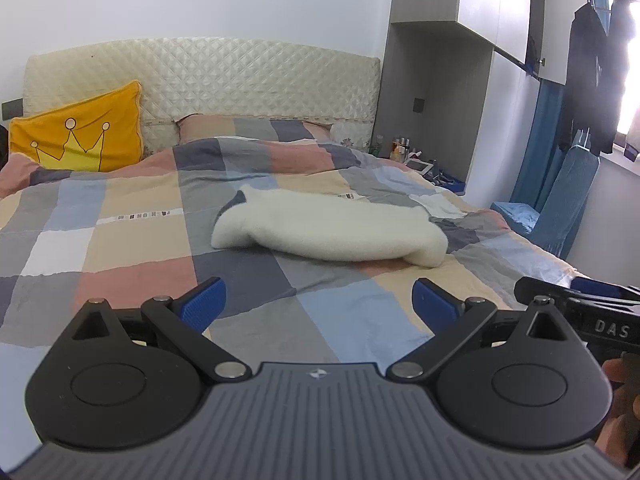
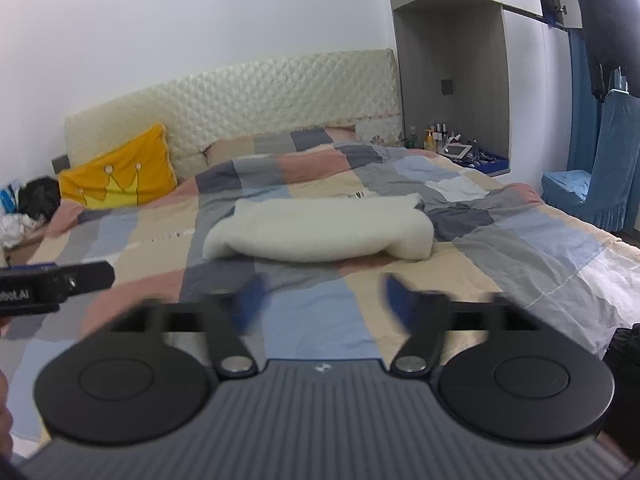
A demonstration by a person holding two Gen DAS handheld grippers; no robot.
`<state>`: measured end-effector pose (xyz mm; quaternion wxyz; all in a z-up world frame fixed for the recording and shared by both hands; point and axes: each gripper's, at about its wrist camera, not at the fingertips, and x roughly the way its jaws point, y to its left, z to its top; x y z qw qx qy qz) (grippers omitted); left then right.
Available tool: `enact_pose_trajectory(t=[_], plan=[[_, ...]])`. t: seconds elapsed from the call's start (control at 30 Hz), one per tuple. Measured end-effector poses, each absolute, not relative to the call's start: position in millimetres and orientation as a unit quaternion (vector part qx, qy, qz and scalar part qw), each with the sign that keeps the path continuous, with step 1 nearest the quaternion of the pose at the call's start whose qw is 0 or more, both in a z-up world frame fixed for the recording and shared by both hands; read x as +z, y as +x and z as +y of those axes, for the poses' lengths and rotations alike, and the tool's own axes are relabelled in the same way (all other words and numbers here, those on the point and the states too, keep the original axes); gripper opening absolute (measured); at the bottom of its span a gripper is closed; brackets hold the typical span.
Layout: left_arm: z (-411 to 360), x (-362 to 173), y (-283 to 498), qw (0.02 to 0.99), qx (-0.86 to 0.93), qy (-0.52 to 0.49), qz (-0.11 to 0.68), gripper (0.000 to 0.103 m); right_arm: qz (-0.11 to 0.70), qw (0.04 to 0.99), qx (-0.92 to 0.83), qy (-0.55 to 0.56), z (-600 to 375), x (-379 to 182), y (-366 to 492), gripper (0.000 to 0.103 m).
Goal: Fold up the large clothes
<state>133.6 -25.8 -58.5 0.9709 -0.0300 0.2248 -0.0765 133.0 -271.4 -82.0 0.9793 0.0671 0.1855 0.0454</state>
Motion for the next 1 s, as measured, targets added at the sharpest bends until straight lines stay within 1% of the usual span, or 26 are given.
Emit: enact_pose_trajectory(t=[0.03,0.07,0.23,1.0], plan=[[-26,-58,133,0.971,-0.078,-0.03,0.225,0.101,0.185,0.98,0.043,0.065,-271,-82,132,0.1],[-26,-58,132,0.971,-0.078,-0.032,0.225,0.101,0.188,0.979,0.041,0.064,-271,-81,133,0.103],[-29,-57,130,0.97,-0.084,-0.034,0.226,0.101,0.2,0.977,0.034,0.065,-273,-80,131,0.103],[-39,-51,114,0.97,-0.095,-0.045,0.219,0.101,0.185,0.98,0.025,0.07,-280,-75,116,0.103]])
